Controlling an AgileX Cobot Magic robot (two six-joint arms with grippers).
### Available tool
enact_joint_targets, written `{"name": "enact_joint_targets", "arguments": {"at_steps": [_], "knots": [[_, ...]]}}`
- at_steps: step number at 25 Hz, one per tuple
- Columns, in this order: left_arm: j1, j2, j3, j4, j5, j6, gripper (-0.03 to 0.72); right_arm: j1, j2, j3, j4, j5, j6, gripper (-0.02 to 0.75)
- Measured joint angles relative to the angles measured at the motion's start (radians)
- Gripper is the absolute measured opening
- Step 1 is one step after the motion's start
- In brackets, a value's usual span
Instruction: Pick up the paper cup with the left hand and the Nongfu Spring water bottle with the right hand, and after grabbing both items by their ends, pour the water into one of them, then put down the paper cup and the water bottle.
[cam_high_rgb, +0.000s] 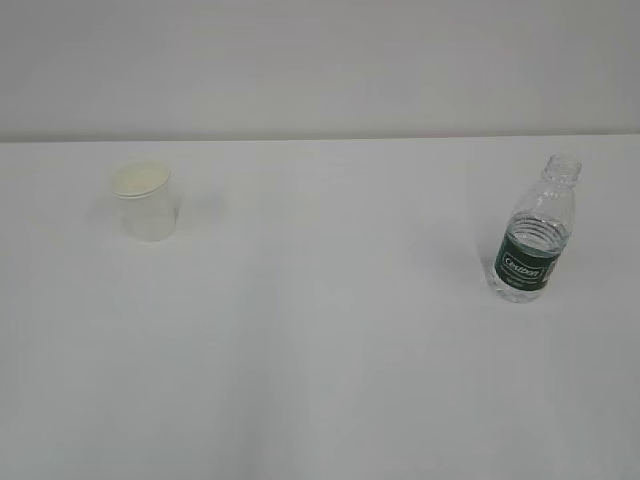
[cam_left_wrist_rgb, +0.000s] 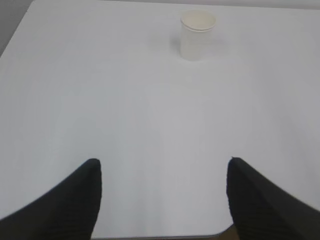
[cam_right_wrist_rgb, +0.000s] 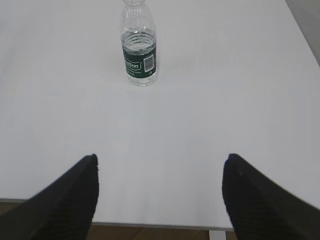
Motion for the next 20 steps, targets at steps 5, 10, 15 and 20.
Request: {"name": "enact_joint_targets", "arguments": {"at_steps": [5,10,15,20], "knots": [[0.000,0.000,0.000,0.000,0.000,0.000,0.557,0.000,0.000,0.000,0.000,0.000,0.000,0.574],[0.000,0.000,0.000,0.000,0.000,0.000,0.557,0.000,0.000,0.000,0.000,0.000,0.000,0.574],[0.000,0.000,0.000,0.000,0.000,0.000,0.557,0.000,0.000,0.000,0.000,0.000,0.000,0.574],[0.000,0.000,0.000,0.000,0.000,0.000,0.557,0.000,0.000,0.000,0.000,0.000,0.000,0.574]]}}
